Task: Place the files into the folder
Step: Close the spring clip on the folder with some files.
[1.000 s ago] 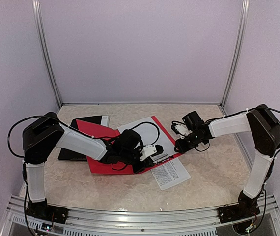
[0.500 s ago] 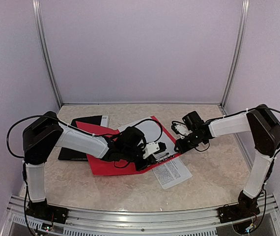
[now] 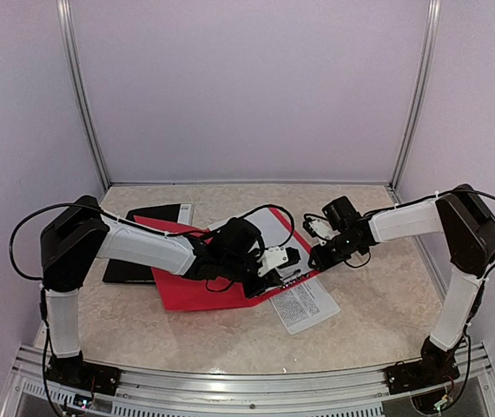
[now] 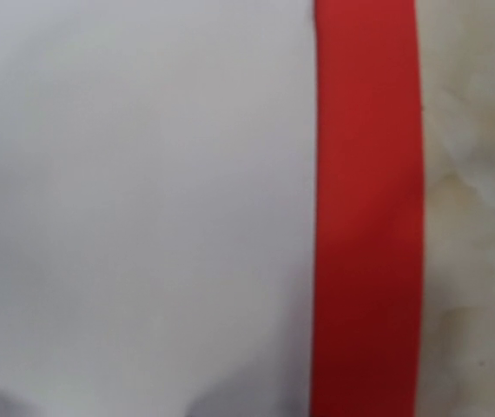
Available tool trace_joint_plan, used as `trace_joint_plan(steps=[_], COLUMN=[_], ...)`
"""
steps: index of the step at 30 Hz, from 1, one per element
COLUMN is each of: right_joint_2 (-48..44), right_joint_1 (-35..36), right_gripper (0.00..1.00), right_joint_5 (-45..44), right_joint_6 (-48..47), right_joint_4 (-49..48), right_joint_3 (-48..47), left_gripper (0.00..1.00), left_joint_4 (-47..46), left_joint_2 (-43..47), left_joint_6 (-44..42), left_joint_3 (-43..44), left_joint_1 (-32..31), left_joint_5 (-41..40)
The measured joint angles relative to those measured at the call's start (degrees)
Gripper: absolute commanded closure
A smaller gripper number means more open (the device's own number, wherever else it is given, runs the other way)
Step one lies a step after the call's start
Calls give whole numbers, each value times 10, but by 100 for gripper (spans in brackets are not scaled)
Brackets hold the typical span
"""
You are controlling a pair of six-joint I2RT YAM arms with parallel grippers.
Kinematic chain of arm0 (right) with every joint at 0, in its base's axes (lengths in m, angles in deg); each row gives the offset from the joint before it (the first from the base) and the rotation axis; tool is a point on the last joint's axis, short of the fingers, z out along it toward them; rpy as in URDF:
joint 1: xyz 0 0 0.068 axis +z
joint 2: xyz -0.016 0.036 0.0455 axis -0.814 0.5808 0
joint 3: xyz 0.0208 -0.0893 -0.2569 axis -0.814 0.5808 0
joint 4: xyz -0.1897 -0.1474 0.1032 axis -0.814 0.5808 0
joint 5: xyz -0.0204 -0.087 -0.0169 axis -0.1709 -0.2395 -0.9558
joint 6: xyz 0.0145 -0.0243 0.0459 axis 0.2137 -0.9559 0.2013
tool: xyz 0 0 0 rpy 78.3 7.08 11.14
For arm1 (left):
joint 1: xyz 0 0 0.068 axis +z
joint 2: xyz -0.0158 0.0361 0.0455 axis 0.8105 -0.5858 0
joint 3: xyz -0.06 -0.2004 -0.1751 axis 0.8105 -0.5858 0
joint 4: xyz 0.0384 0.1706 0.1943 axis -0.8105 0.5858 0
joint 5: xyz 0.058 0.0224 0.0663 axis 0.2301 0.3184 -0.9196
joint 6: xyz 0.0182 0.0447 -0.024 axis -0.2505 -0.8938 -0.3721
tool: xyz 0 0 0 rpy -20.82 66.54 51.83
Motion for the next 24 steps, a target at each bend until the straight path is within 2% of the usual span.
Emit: trace_joint_plan(steps=[14,17,21,24], right_joint_2=[0,0,0,0], right_joint_1=[0,0,0,0], right_gripper=[71,71,71,71], right_joint_5=[-1,-1,-1,-1], right_joint_6=[0,0,0,-1], right_joint_4=[0,0,0,0], right_joint_3=[0,0,0,0], left_gripper=[87,79,61,57], left_joint_4=[13,11,5,-2], left_joint_2=[-6,-13,-11,5], left_joint_6=[-14,-13,-3,11], left_joint_3=[63,73,64,27], left_joint_1=[-3,-3,-3,-1], left_joint_5=[0,0,1,3])
